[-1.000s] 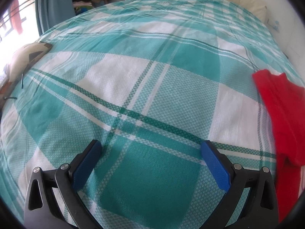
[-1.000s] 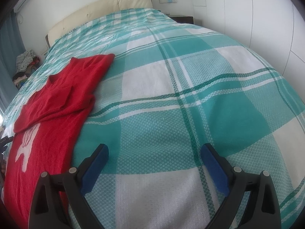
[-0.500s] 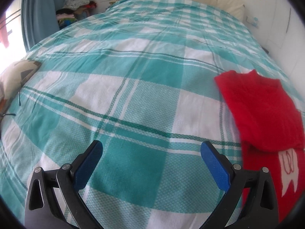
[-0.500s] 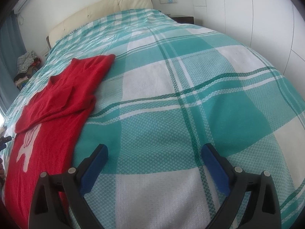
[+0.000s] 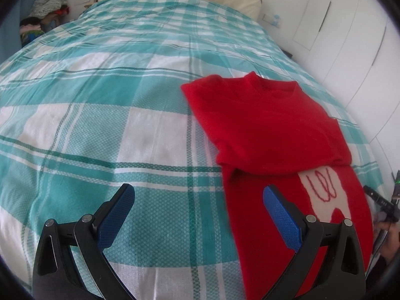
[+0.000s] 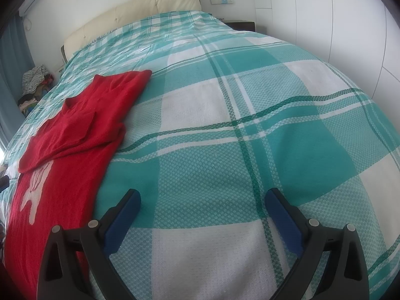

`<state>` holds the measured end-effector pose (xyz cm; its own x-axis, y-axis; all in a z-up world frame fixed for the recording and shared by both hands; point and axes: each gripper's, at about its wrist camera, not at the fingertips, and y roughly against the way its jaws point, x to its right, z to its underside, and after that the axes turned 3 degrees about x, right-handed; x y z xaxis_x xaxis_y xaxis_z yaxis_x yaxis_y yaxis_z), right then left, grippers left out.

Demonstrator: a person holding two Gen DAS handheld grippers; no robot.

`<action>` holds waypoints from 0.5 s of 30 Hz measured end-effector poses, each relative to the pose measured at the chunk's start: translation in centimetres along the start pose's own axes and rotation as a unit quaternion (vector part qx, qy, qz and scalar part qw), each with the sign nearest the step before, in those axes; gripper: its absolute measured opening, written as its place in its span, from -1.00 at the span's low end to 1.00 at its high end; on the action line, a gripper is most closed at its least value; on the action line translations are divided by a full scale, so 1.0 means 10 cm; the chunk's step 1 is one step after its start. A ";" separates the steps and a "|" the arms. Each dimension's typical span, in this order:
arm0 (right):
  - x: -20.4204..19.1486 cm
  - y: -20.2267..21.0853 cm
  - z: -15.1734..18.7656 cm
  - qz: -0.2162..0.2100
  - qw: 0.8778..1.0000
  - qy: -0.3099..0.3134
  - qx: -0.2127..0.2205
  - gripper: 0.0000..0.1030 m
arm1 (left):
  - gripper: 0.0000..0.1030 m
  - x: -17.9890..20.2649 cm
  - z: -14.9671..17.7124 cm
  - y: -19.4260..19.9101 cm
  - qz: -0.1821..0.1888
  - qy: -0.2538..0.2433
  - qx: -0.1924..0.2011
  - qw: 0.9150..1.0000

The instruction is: Fold small clothes

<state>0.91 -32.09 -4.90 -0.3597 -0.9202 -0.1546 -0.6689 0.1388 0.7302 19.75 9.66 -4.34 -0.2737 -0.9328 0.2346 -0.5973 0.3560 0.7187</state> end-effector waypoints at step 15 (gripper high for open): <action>0.02 0.01 0.00 -0.012 1.000 -0.007 0.004 0.93 | 0.99 -0.04 -0.07 -0.48 -0.138 0.006 -0.016 0.990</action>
<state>0.75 -32.28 -4.87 -0.3532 -0.9177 -0.1816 -0.6827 0.1201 0.7207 23.32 8.30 -7.43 -0.0950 -0.9949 0.0344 -0.6246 0.0865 0.7762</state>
